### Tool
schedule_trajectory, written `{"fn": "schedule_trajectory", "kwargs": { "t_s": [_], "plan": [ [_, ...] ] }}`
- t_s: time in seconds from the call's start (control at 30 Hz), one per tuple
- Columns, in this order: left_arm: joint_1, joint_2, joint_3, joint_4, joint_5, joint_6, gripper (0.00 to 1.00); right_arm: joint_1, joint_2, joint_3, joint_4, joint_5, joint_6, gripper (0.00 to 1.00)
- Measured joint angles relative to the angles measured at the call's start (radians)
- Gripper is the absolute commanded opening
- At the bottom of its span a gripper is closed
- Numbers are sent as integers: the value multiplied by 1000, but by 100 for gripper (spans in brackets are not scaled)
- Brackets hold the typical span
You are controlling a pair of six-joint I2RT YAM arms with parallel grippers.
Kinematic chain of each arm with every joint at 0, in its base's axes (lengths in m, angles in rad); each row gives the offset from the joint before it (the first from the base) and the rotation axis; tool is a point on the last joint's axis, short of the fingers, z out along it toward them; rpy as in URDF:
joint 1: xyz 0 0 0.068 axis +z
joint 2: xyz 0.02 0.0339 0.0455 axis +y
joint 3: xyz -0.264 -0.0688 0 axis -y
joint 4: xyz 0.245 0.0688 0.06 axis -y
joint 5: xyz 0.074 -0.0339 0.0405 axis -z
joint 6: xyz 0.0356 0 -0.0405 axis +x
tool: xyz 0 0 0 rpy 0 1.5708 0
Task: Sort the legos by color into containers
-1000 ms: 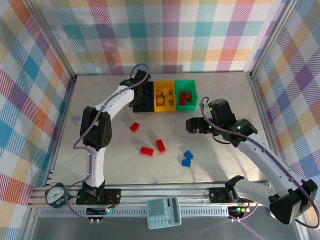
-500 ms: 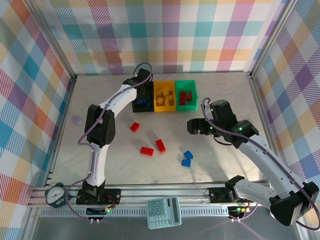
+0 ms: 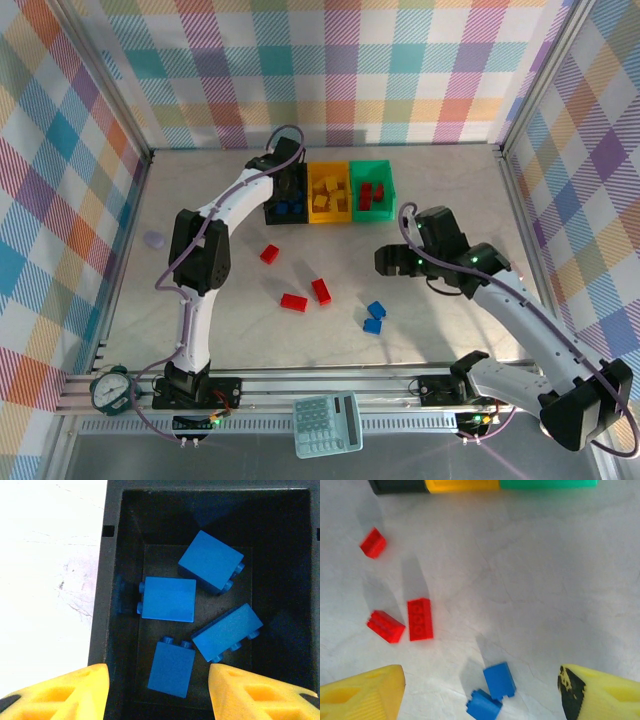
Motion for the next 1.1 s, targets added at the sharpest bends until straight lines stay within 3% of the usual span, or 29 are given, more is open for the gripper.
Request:
{"fn": "schedule_trajectory", "kwargs": {
  "t_s": [0.33,0.77,1.1],
  "plan": [
    [0,-283,-211,-16,83,-86,56,98,34,-212,7,-9,59,74],
    [-3,-584,-583,-23,153,-235,57,175,262,-214,96,22,68,64],
    [-3,-663,-599,-44,149,-256,57,204,386,-146,110,71,52,60]
  ]
}}
